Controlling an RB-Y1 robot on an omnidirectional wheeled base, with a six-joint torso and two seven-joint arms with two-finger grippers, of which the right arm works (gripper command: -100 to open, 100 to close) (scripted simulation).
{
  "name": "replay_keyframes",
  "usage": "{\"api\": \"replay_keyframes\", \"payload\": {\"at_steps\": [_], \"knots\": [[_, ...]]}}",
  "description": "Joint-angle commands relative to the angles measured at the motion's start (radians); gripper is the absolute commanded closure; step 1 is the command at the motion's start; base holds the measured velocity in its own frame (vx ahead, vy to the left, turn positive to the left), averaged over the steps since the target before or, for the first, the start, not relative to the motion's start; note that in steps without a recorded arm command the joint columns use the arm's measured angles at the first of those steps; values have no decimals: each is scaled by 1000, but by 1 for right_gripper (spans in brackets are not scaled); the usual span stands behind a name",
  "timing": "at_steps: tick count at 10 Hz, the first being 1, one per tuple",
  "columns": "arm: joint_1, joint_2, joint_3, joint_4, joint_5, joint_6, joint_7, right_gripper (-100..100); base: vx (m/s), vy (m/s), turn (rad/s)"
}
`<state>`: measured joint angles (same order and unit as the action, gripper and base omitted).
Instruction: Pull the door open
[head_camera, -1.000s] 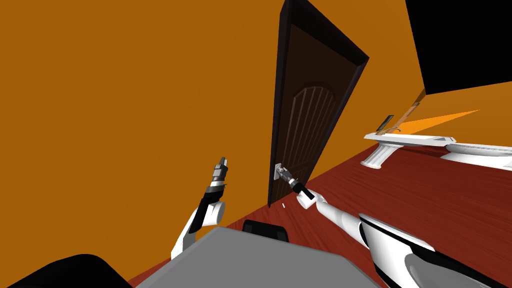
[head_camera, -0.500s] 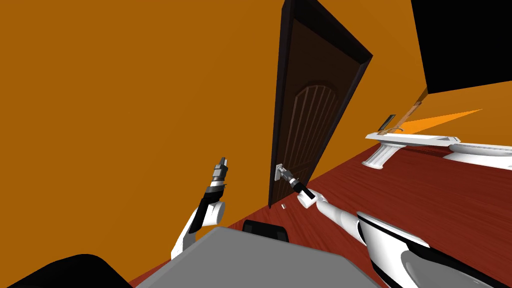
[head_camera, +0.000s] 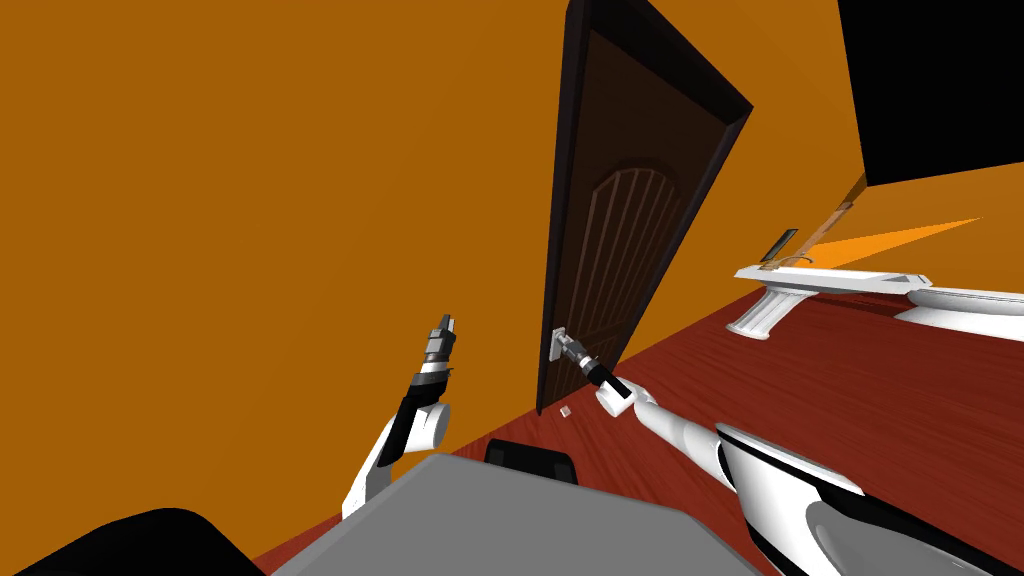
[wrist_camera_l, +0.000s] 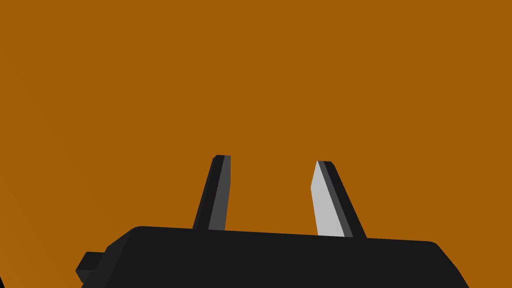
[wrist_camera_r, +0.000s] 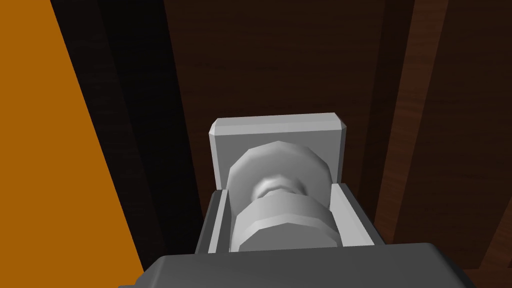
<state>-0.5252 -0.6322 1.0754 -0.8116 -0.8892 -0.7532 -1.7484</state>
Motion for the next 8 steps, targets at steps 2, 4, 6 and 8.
{"api": "replay_keyframes", "payload": {"at_steps": [2,4,6,8], "knots": [[-5,-23,48,-6,8,-34,-34,100,-121,-117,74],[-10,-47,87,-15,14,-61,-60,100,-161,-165,61],[-15,-70,126,-24,20,-87,-86,100,-131,-146,66],[-20,-95,166,-34,26,-115,-114,100,-144,-155,68]]}}
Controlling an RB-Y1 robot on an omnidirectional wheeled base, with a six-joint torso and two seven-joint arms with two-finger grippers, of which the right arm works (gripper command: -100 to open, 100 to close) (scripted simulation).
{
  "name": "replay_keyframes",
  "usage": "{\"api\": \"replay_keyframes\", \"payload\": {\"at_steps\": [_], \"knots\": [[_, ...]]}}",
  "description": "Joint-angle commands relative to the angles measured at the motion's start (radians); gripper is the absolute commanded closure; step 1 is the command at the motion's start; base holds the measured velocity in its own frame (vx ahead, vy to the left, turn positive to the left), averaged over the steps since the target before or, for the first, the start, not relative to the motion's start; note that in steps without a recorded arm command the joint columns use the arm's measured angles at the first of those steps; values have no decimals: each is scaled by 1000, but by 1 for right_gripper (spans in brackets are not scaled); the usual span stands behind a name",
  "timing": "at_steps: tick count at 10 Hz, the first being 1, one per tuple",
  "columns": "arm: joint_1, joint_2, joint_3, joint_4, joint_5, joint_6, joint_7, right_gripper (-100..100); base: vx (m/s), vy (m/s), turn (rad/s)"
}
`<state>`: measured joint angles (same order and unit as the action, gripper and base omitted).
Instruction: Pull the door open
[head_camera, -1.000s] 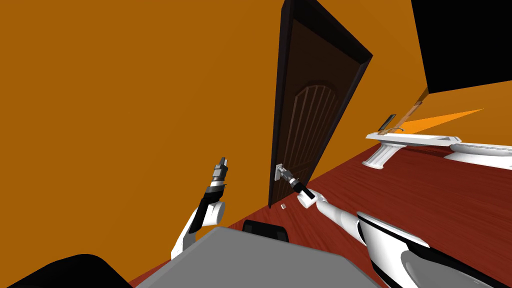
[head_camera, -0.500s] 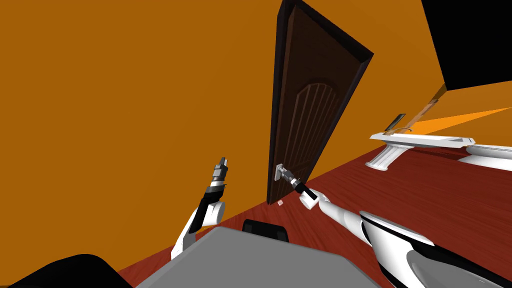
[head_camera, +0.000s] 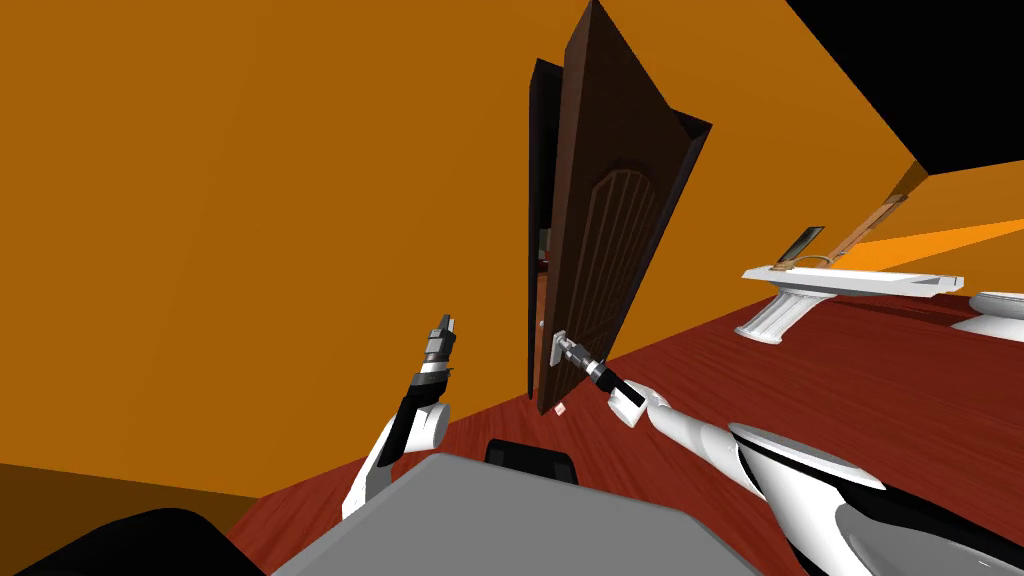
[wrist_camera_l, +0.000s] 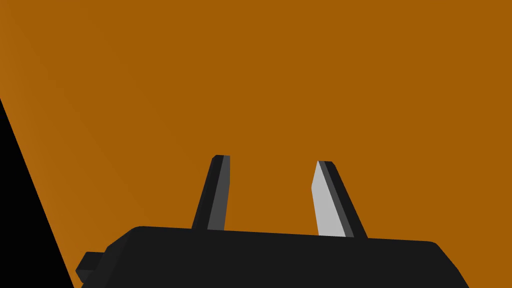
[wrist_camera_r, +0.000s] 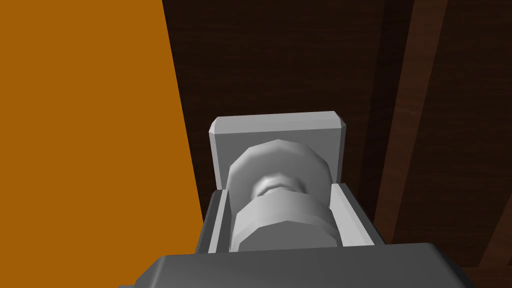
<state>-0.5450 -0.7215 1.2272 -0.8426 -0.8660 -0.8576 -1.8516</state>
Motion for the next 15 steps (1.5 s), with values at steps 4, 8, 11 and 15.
{"api": "replay_keyframes", "payload": {"at_steps": [4,8,11,15], "knots": [[-3,-27,49,-4,11,-45,-34,100,-97,-125,74],[-7,-65,115,4,28,-122,-81,100,-160,-186,127],[-10,-75,138,17,34,-151,-99,100,-101,-179,91],[-11,-88,167,3,56,-181,-112,100,-140,-97,20]]}}
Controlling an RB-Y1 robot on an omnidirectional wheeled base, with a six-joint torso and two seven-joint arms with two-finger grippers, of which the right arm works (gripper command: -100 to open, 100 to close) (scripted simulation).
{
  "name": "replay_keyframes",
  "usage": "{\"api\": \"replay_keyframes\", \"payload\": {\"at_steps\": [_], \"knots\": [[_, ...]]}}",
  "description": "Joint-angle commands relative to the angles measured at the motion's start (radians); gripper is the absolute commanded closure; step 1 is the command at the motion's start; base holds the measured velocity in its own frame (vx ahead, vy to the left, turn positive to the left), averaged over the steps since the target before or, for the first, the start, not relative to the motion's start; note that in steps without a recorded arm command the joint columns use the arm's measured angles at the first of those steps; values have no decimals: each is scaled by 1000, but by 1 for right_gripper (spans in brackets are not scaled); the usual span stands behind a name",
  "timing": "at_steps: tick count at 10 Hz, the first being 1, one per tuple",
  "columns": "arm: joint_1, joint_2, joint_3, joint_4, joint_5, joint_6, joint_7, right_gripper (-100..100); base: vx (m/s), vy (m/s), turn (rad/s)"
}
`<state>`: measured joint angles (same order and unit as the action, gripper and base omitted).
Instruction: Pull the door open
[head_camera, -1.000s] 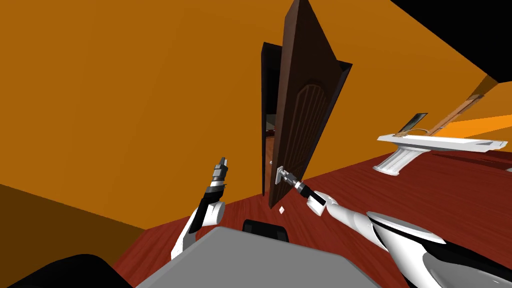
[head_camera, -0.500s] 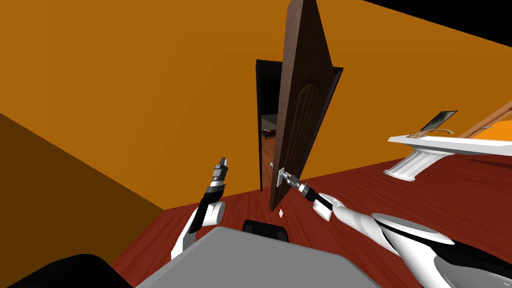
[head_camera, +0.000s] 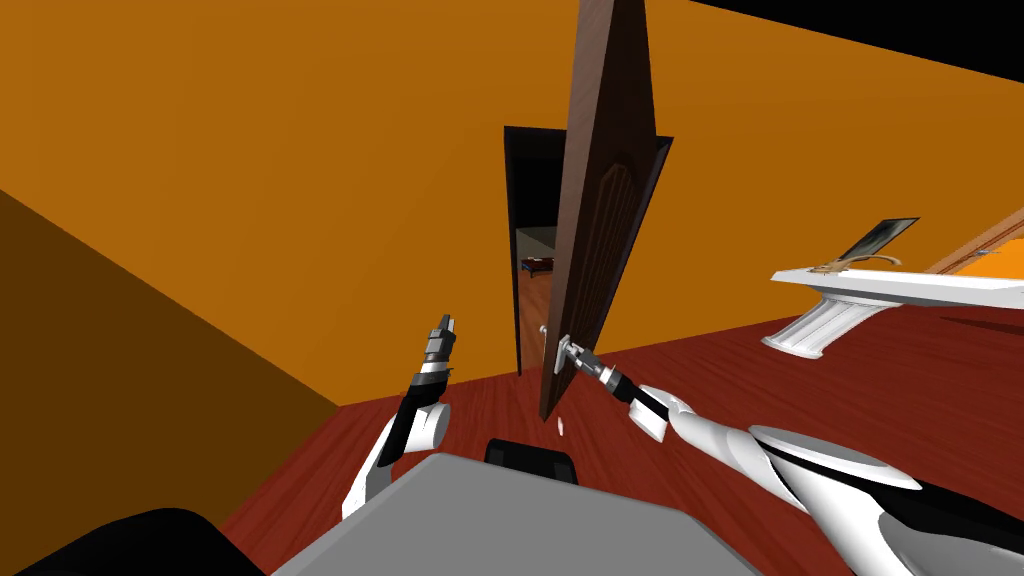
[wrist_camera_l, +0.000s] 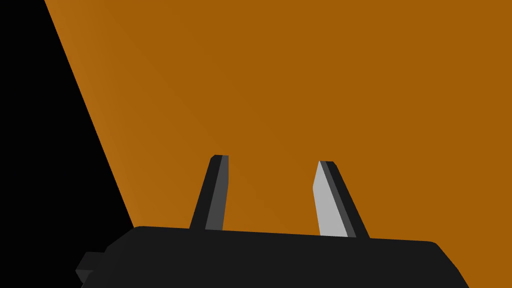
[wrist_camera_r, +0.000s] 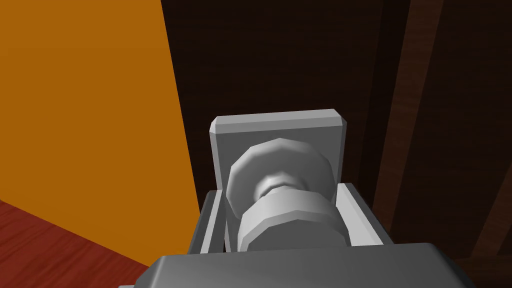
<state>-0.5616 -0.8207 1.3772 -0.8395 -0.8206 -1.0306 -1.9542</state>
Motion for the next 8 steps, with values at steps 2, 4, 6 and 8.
{"api": "replay_keyframes", "payload": {"at_steps": [2,4,6,8], "knots": [[2,0,38,-10,28,-31,-19,100,-112,-175,72],[-1,-9,55,-19,42,-50,-27,100,-67,-227,60],[-5,-20,77,-30,60,-74,-37,100,-49,-234,98],[-9,-14,73,-10,59,-79,-42,100,-15,-100,21]]}}
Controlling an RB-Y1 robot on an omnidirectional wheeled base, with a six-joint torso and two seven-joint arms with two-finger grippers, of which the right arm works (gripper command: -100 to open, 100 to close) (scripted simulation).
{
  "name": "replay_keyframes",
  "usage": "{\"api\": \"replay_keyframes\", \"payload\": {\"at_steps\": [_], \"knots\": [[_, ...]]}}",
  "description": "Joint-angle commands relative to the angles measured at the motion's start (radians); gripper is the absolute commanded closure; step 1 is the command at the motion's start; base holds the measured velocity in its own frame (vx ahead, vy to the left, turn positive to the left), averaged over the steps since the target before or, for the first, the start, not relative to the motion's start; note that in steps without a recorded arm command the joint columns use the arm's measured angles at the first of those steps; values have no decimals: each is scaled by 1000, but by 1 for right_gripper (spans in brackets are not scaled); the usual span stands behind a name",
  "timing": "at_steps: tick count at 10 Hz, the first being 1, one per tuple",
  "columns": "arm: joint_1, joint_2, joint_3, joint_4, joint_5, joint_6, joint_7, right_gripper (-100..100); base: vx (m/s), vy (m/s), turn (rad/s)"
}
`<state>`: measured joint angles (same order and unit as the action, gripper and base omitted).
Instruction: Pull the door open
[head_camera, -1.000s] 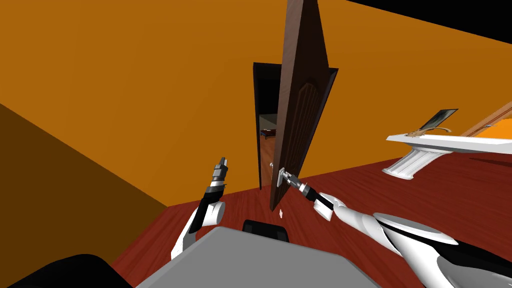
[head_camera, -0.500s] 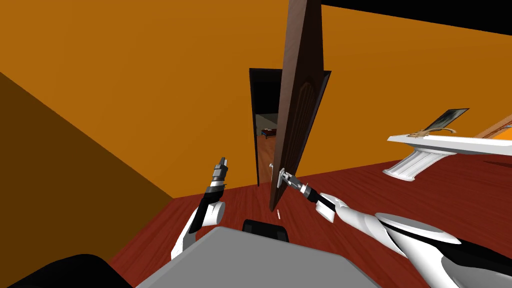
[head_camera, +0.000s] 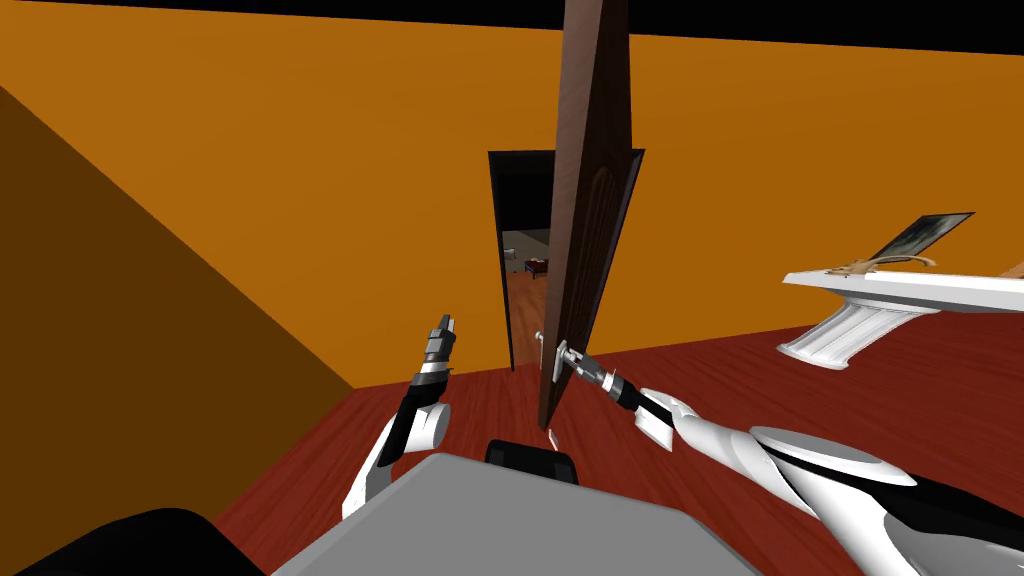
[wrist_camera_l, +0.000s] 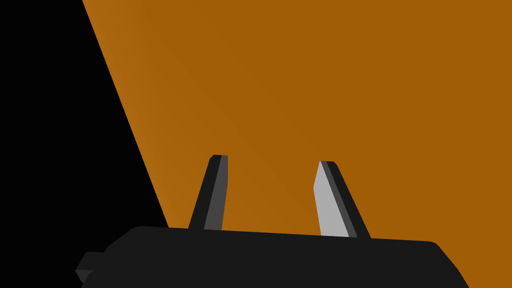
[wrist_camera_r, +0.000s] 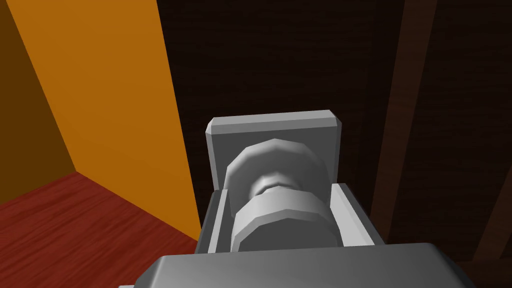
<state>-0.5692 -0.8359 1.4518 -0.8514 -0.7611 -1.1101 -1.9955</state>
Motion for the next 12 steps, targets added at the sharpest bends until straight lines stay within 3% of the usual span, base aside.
{"api": "replay_keyframes", "payload": {"at_steps": [1,6,11,12], "knots": [[0,1,0,1,0,0,0,100,-109,-25,-7],[-2,3,1,4,-1,0,-1,100,-148,2,-11],[-2,3,1,5,-2,1,-2,100,-40,-13,-1],[-2,3,1,25,-2,1,-2,100,-19,6,31]]}}
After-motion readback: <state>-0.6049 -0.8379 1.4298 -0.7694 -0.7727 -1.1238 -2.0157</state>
